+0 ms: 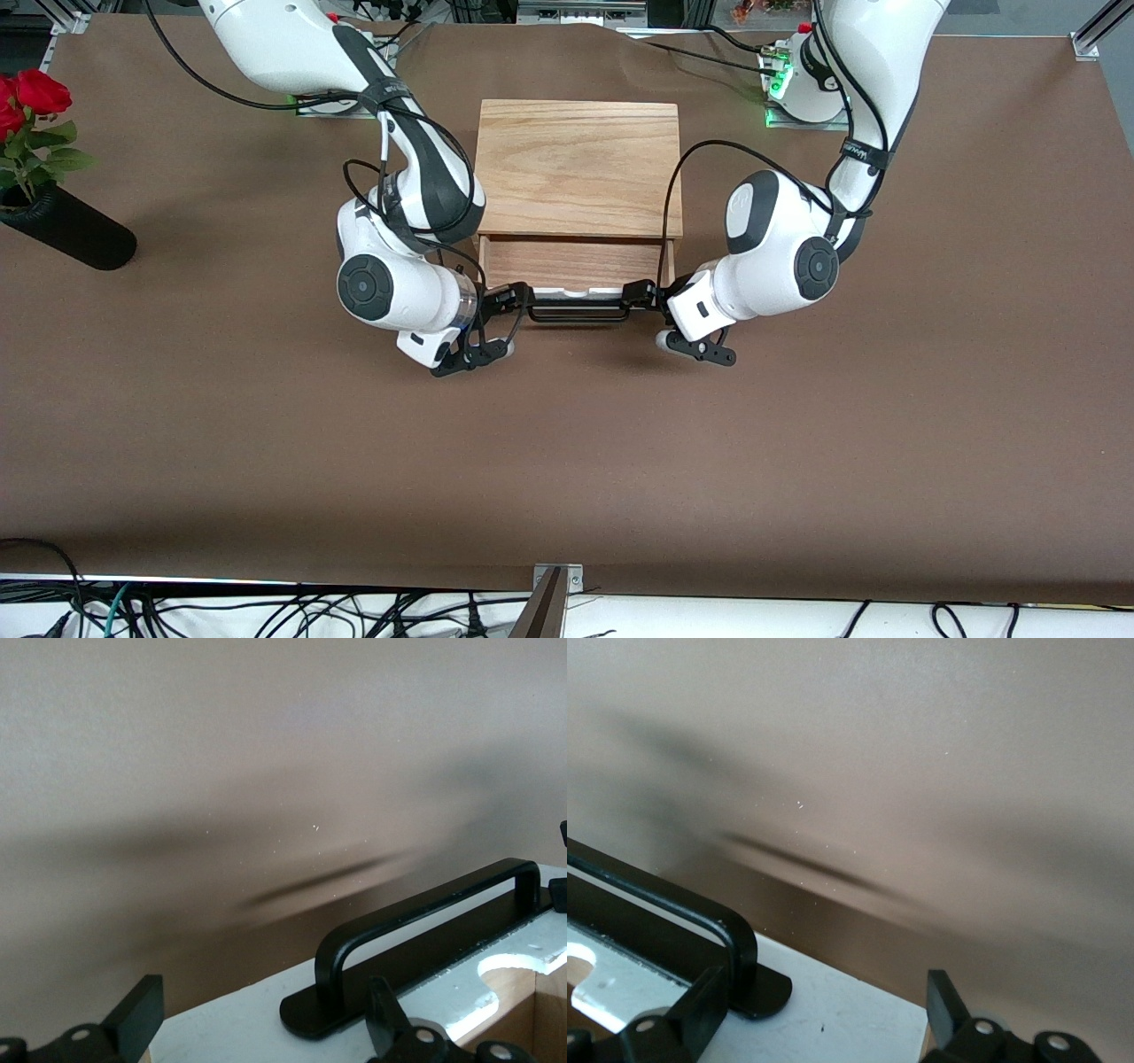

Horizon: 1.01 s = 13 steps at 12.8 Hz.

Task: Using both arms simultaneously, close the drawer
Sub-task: 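Push the white drawer front into the cabinet with both grippers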

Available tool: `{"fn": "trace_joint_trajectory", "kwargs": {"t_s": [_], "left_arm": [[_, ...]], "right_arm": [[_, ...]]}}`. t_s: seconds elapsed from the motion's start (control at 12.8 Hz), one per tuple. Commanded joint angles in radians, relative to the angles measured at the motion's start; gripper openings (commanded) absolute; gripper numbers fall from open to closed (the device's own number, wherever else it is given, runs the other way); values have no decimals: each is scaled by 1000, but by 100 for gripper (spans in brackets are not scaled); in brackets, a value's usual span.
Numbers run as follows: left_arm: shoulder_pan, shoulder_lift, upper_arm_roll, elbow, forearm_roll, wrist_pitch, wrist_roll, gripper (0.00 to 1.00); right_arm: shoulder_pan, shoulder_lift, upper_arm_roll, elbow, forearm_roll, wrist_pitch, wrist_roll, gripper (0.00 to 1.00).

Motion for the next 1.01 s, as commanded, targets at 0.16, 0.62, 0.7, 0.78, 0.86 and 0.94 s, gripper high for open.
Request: {"fn": "trace_joint_trajectory", "kwargs": {"t_s": [0.16, 0.62, 0.7, 0.78, 0.86, 0.94], "left_arm": [[17, -70, -51, -102, -20, -88, -71, 100], [41, -91, -54, -142, -20, -220, -83, 100], [46, -94, -54, -142, -19, -229, -83, 100], [46, -99, -54, -143, -20, -244, -83, 100], [47, -103, -54, -143, -19, -275, -83, 100], [47, -103, -54, -146, -19, -290, -83, 100]], "right_arm": [[6, 10, -2, 26, 20, -65, 7, 100], [29, 7, 0, 26, 20, -187, 7, 100], [29, 7, 7, 28, 20, -222, 7, 100], [29, 7, 21, 28, 20, -247, 7, 100], [29, 7, 26, 28, 20, -273, 7, 100], [31, 7, 26, 28, 18, -302, 7, 100]]}}
